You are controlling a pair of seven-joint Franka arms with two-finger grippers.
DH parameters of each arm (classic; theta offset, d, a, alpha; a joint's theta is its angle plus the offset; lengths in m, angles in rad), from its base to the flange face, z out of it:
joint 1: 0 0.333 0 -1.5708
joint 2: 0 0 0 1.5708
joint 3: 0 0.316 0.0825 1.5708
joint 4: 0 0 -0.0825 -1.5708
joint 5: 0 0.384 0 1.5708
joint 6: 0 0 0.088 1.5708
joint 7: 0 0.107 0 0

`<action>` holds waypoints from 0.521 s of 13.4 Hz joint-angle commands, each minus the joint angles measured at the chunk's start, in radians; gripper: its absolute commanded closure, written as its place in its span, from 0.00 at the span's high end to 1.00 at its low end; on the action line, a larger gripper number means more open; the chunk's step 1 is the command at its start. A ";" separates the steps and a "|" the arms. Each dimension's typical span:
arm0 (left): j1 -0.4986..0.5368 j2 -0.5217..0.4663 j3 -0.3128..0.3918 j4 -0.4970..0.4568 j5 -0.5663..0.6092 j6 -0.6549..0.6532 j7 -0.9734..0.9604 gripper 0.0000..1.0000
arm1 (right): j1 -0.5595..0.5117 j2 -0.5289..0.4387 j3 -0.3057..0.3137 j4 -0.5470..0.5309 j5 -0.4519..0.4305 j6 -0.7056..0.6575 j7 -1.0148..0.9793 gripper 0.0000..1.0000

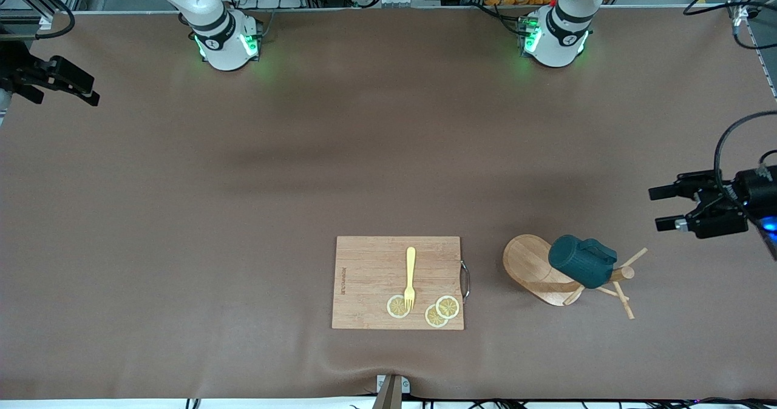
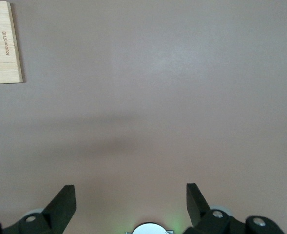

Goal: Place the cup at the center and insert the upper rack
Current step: 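Open the left gripper and draw it back from the mug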

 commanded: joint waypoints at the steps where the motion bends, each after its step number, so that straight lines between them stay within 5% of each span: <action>1: -0.008 -0.102 -0.054 -0.031 0.195 -0.002 -0.001 1.00 | 0.013 -0.003 -0.003 0.003 -0.009 0.003 0.014 1.00; 5: -0.004 -0.137 -0.212 -0.031 0.574 -0.049 0.059 1.00 | 0.013 -0.003 -0.002 0.003 -0.009 -0.002 0.013 1.00; 7: -0.054 -0.186 -0.208 -0.038 0.676 -0.057 0.143 1.00 | 0.013 -0.002 -0.002 0.001 -0.009 -0.002 0.013 1.00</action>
